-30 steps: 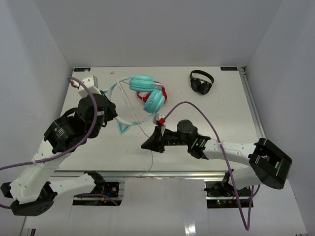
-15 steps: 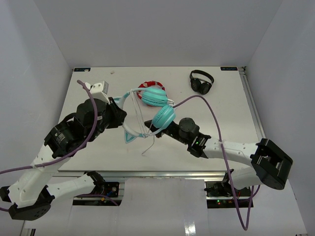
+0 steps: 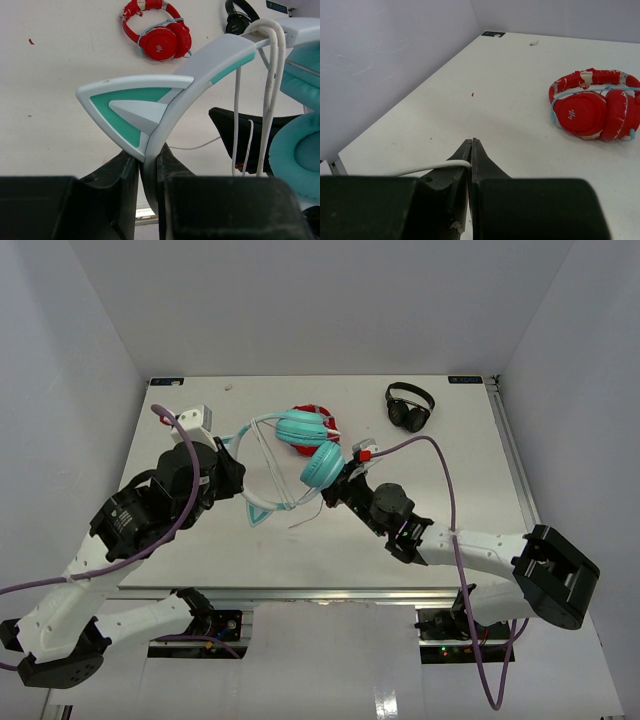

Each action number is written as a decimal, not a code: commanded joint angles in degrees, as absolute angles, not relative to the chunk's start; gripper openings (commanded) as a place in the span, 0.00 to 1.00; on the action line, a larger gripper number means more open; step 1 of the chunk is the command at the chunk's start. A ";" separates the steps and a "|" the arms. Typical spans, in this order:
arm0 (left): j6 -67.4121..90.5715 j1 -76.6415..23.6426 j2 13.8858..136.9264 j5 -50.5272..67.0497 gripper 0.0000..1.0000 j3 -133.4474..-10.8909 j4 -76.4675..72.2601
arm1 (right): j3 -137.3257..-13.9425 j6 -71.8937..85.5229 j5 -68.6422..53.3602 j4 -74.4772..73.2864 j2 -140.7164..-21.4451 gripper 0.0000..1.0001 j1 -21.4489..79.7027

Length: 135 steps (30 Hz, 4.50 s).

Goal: Wrap the headphones

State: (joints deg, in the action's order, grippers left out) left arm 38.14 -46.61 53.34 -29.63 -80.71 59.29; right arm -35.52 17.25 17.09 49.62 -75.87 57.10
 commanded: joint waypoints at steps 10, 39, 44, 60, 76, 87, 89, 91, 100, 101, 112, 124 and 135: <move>42.56 -46.76 48.16 -37.58 0.00 -83.93 57.02 | -26.46 22.86 19.44 60.47 -76.23 0.08 56.07; 33.34 -46.69 44.70 7.25 0.00 -67.68 41.36 | -38.88 23.09 18.41 61.15 -84.88 0.08 53.48; 27.72 -46.75 44.50 13.13 0.00 -66.43 42.10 | -35.01 23.93 14.90 66.12 -82.09 0.08 49.87; 16.04 -46.67 51.58 17.78 0.00 -62.79 45.47 | -34.30 13.76 8.56 59.84 -70.85 0.09 45.50; 11.82 -46.67 57.98 5.66 0.00 -61.84 49.95 | -51.57 1.62 -3.11 27.28 -72.87 0.08 43.53; 11.71 -46.69 67.34 -11.25 0.00 -66.60 56.43 | -65.84 -6.88 -11.85 1.98 -79.72 0.08 40.20; 11.82 -46.76 68.53 -13.22 0.00 -67.27 57.30 | -67.68 -7.64 -13.51 0.10 -80.59 0.08 39.95; 12.16 -46.84 69.81 -16.23 0.00 -67.77 57.85 | -70.18 -8.19 -14.68 -3.87 -82.50 0.08 39.80; 17.93 -46.84 75.25 -27.24 0.00 -69.18 58.01 | -77.26 -3.43 -25.80 -8.35 -89.57 0.08 39.64; 18.32 -46.80 75.72 -27.46 0.00 -69.52 57.92 | -77.39 -3.17 -27.55 -8.26 -89.91 0.08 39.64; 28.17 -46.15 79.88 -34.67 0.00 -72.24 56.87 | -75.28 5.13 -34.70 -3.71 -91.42 0.08 39.73; 35.14 -44.97 77.82 -38.16 0.00 -74.65 54.45 | -65.89 13.42 -33.26 8.52 -89.98 0.08 40.48; 37.59 -44.53 75.06 -41.75 0.00 -74.01 53.62 | -62.93 18.32 -33.86 14.81 -90.67 0.11 42.17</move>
